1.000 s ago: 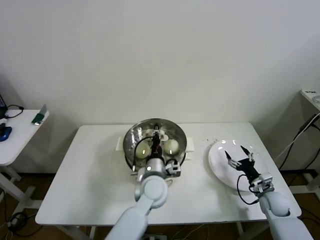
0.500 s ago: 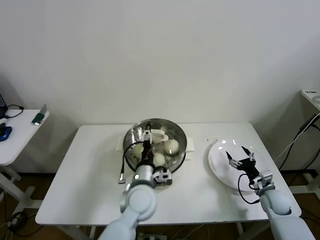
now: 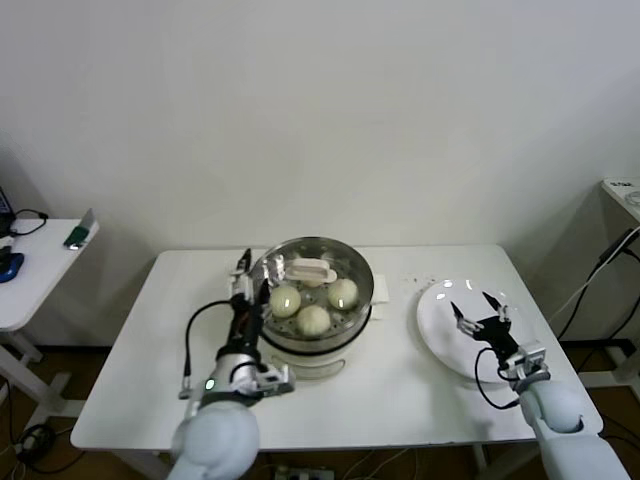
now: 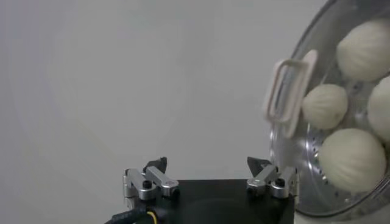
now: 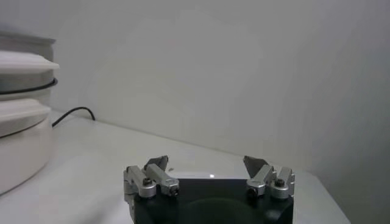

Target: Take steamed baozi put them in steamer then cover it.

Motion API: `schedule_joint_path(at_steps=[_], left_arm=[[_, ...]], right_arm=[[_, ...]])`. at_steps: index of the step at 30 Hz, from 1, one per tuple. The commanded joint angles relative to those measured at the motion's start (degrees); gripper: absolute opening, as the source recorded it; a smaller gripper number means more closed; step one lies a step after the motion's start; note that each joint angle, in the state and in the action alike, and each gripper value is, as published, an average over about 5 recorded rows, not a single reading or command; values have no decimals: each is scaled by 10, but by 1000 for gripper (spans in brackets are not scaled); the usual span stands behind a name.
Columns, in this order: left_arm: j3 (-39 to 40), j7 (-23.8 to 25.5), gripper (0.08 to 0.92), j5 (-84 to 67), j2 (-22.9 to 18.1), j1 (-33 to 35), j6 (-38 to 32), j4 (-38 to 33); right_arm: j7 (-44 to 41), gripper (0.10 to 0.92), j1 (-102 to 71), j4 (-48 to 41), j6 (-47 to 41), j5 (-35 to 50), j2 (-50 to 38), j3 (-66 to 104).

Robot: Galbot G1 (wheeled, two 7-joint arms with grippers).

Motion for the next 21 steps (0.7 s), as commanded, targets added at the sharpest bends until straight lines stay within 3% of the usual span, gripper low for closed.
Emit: schedule_joint_path(at_steps=[1, 8, 15, 21], left_arm=[[-247, -183, 823, -446, -16, 137, -202, -14], [-344, -149, 823, -679, -55, 192, -318, 50], [-344, -109, 823, -748, -83, 192, -339, 105], [-314, -92, 823, -734, -73, 169, -317, 107]], right_arm=[[1, 823, -13, 19, 2, -1, 3, 6], [-2, 823, -29, 34, 8, 0, 4, 17], [-4, 823, -49, 54, 17, 2, 10, 28], [-4, 823, -64, 74, 20, 13, 12, 33]])
